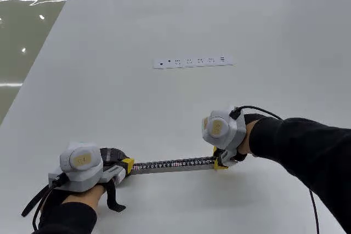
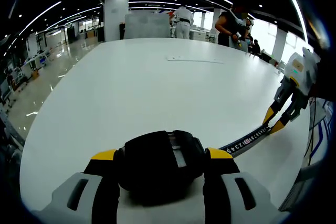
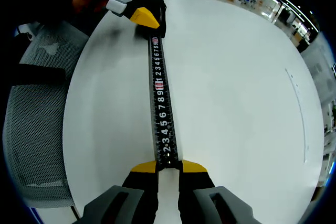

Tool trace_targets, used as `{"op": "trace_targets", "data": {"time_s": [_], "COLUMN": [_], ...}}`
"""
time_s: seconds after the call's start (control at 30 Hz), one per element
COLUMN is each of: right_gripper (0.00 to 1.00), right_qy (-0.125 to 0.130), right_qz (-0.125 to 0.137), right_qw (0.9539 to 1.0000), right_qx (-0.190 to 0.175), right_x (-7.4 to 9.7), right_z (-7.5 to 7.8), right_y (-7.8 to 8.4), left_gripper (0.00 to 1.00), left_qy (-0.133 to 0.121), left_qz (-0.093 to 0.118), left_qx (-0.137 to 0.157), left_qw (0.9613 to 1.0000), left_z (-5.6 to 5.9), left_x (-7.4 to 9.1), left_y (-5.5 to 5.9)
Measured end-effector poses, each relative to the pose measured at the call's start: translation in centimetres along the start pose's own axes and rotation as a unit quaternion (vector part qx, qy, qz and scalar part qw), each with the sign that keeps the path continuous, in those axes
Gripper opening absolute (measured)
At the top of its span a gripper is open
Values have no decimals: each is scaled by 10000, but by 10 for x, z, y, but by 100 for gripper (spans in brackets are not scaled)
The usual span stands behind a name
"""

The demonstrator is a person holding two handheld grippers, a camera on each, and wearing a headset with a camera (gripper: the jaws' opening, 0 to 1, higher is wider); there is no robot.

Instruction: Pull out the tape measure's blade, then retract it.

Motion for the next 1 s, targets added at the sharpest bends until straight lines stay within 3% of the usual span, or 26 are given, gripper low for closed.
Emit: {"op": "trace_targets", "data": {"time_s": [1.0], "right_gripper": [9], "right_qy": [-5], "right_qz": [-10], "right_qw": [10000], "right_qx": [-79], "right_x": [-3], "right_z": [0], "right_y": [-8], "left_gripper": [60], "left_qy": [9], "left_qz": [-16], "left_qx": [4], "left_qw": [10000], "left_z": [0], "left_x": [0], "left_y": [0]}}
Point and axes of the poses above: the centre of the closed fingertips' face, and the gripper's own axes: x roughly backward along the fingers, z roughly to its right, y roughly out of its underside, the point moved 6 cm from there along x, roughly backward along the fingers, and after that the axes turned 11 degrees about -y, right-handed, at the moved point
